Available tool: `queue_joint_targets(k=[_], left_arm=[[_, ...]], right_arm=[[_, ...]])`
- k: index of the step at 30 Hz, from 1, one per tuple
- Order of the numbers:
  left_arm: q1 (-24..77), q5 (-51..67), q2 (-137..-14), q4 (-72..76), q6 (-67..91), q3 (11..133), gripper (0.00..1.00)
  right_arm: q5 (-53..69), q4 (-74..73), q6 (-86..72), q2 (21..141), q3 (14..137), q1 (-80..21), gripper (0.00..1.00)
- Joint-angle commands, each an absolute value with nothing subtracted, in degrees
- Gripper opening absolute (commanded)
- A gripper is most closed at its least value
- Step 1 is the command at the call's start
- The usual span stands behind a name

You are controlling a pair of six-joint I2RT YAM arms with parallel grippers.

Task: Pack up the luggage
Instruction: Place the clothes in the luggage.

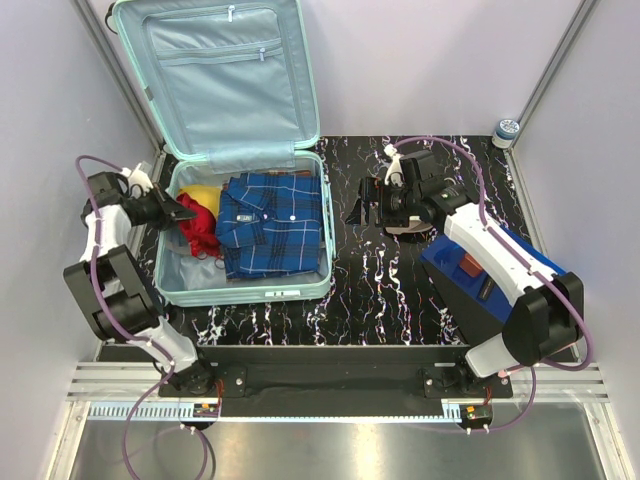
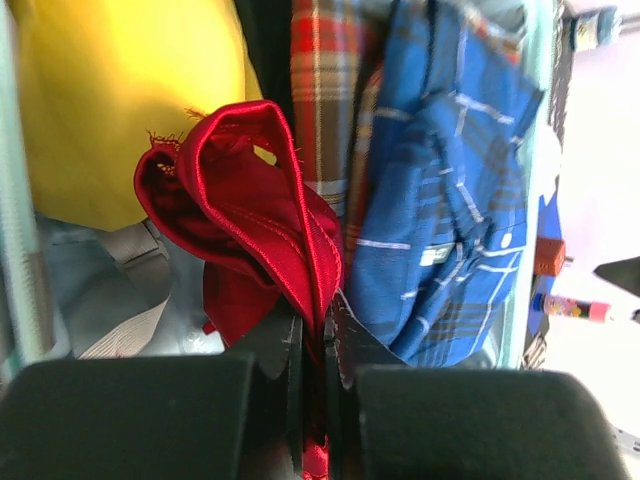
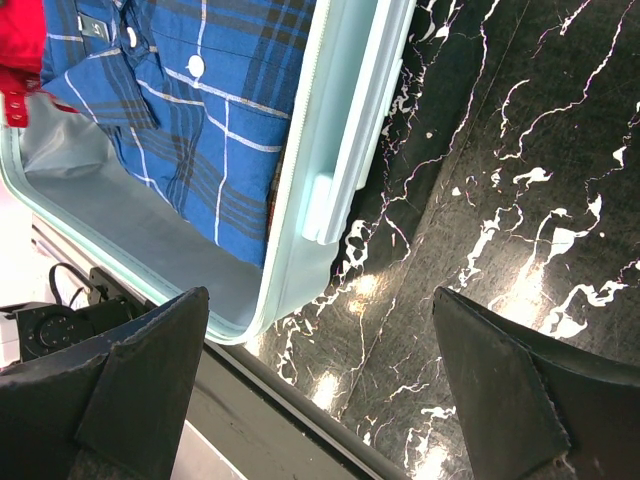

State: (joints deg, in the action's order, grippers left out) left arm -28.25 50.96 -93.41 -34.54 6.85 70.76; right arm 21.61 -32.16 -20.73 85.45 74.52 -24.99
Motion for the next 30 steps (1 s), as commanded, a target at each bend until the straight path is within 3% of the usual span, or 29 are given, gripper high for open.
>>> queue_joint_targets(k=[1,12,15,16,17,19,20,21,23,30], left_arm=[[-26.7,50.8,-94.1,-31.6,4.7,70.5,0.0],[-26.7,38.8,-95.5,-31.7,5.0,69.7,0.0],[-26.5,34.5,-94.5,-31.8,5.7,69.9,0.14],[-26.5,32.2,-94.1,-31.9,5.8,69.8,0.24],[-26.4,31.0,-93.8,-32.2,6.0,69.7,0.43],[-25.8,27.7,-92.6,-32.5,5.8,69.5,0.53],[-25.7,26.5,-92.3,-33.0,5.9,69.4,0.66],[-25.5,25.3,-92.0,-33.1,6.0,69.5,0.71],[-25.1,21.7,-90.9,-34.1,6.2,69.7,0.77],[-25.2,13.0,-85.4,-36.2,7.1,69.8,0.84]], right_arm=[[21.0,-30.1,-20.5,82.8,74.4,-24.7,1.0],[21.5,-29.4,-21.0,82.7,73.8,-24.7,1.0],[21.6,-29.4,-21.3,82.6,73.8,-24.7,1.0],[21.6,-29.4,-21.4,82.7,73.7,-24.7,1.0],[21.8,-29.4,-21.4,82.7,73.8,-24.7,1.0],[22.0,-29.4,-21.5,82.9,73.7,-24.7,1.0],[22.1,-29.4,-21.6,82.6,73.7,-24.6,1.0],[22.2,-29.4,-21.6,82.7,73.7,-24.7,1.0],[22.2,-29.4,-21.8,82.5,73.7,-24.7,1.0],[22.4,-29.4,-22.1,82.4,73.7,-24.7,1.0]])
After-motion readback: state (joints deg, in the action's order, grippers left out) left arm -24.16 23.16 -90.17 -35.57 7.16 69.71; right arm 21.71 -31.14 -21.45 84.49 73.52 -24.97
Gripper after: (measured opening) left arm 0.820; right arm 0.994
